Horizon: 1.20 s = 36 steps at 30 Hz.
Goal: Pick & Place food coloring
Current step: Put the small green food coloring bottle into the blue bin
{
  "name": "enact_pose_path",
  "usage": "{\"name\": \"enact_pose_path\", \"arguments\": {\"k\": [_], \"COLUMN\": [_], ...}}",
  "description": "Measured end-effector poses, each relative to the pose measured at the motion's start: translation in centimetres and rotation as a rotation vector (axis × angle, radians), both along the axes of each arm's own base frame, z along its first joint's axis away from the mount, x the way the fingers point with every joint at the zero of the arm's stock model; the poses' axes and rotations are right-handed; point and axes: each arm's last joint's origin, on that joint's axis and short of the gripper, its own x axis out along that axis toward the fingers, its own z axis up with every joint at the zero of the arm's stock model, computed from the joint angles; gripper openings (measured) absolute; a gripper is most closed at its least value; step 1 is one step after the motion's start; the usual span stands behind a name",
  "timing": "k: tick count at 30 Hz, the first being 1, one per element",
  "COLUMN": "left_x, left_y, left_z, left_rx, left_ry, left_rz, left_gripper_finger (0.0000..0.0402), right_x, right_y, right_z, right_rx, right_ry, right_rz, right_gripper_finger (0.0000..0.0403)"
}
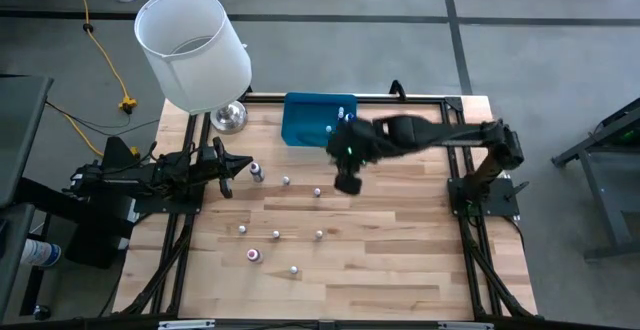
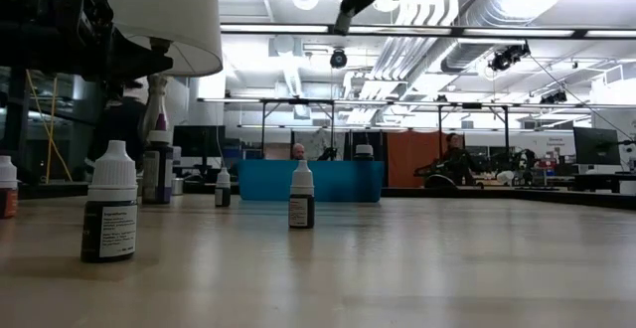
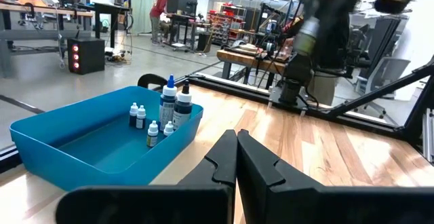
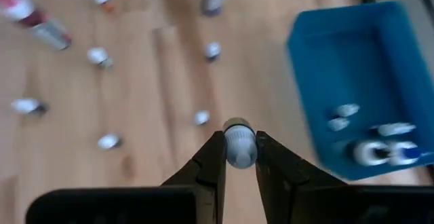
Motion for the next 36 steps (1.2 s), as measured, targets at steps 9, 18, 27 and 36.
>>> {"name": "enact_pose_path", "arguments": {"k": [9,18,27,36], "left_x": [0.0,0.0,0.0,0.0], "left_y": [0.0,0.0,0.0,0.0], "left_z": [0.0,0.0,0.0,0.0], "left_rx": [0.0,0.0,0.0,0.0], "left_ry": [0.0,0.0,0.0,0.0], "left_rz": [0.0,0.0,0.0,0.0], "left_gripper_finger": [0.0,0.0,0.0,0.0], "right_x": [2.7,6.8,8.9,7.5], "right_y": [-8.5,-16.7,-22.1,-25.5], "right_z": [0.9,-1.0,-8.0,-12.2], "right_rx": [-0.007,0.061,0.232,0.267], "right_ry": [-0.063,-0.132,-0.131,-0.069], "right_rz": [-0.197,-0.433,-0.625,-0.778], "right_gripper_finger": [0.0057,0.0057,0.0057,0.0059]}}
